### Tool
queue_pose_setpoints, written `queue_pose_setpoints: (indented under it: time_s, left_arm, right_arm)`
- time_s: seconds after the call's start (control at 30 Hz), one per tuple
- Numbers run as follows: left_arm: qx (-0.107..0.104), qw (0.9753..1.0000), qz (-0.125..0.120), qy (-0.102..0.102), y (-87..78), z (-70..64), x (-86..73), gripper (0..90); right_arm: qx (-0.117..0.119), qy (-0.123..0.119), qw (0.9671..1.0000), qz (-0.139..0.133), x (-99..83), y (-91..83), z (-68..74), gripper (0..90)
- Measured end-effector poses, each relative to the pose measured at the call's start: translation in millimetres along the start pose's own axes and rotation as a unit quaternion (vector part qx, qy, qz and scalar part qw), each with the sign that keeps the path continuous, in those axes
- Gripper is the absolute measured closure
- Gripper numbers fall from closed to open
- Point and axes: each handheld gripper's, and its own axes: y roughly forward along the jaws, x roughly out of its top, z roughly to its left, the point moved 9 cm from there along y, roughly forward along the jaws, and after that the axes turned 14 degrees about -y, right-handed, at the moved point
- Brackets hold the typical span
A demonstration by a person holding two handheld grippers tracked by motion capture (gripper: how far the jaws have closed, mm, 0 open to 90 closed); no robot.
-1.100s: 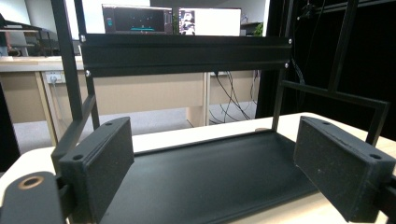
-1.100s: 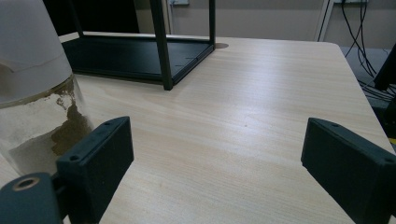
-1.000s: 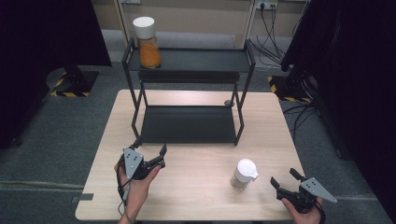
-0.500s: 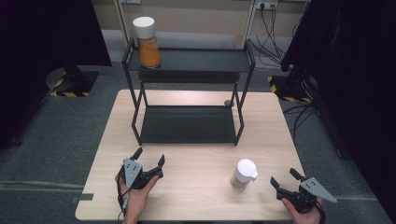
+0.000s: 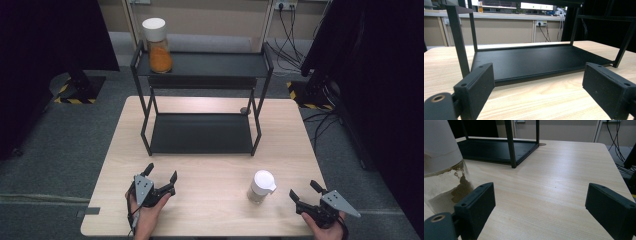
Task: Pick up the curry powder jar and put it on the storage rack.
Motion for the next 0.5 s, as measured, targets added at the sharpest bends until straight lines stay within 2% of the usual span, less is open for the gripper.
queue_pose_setpoints:
  time_s: [0.2,0.5]
  left_arm:
    - [0.002,1.0,0.002,0.003,0.3,-0.8,0.1,9.9]
    - [0.002,1.0,0.002,-0.004,0.6,-0.1,0.3,9.9]
  right_arm:
    - [-0.001,0.001,1.0,0.001,0.1,0.2,-0.1,9.6]
    - [0.001,0.002,1.0,0.001,0.2,0.3,-0.3,9.5]
